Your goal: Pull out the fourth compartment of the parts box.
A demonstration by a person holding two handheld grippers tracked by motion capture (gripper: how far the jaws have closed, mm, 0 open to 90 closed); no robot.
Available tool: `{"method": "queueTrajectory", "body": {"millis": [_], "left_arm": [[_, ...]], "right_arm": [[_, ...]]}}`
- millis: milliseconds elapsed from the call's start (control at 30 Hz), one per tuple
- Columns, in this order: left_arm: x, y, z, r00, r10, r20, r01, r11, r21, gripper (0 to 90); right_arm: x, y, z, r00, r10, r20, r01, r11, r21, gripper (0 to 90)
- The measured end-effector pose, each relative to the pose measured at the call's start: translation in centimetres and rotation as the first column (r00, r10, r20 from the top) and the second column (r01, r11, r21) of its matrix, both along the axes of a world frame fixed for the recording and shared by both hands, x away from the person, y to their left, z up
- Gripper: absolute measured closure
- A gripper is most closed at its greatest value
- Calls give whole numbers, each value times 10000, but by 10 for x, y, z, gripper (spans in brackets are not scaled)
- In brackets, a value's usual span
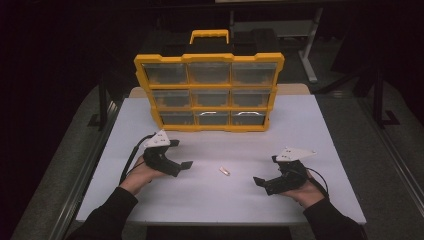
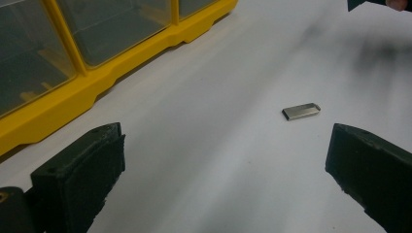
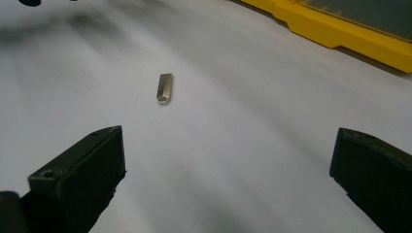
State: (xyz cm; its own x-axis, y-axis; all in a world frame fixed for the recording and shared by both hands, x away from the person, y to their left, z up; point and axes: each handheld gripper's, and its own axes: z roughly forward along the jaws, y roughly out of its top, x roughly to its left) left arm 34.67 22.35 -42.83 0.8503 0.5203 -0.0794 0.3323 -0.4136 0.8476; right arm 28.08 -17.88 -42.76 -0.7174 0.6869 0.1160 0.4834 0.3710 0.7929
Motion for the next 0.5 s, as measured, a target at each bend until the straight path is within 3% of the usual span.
{"method": "queueTrajectory", "body": {"millis": [500], "left_arm": [[7, -9, -1, 10000, -98, 2, 98, 9999, 100, 3]], "right_arm": [[0, 0, 0, 10000, -11, -7, 11, 10000, 33, 0]]}}
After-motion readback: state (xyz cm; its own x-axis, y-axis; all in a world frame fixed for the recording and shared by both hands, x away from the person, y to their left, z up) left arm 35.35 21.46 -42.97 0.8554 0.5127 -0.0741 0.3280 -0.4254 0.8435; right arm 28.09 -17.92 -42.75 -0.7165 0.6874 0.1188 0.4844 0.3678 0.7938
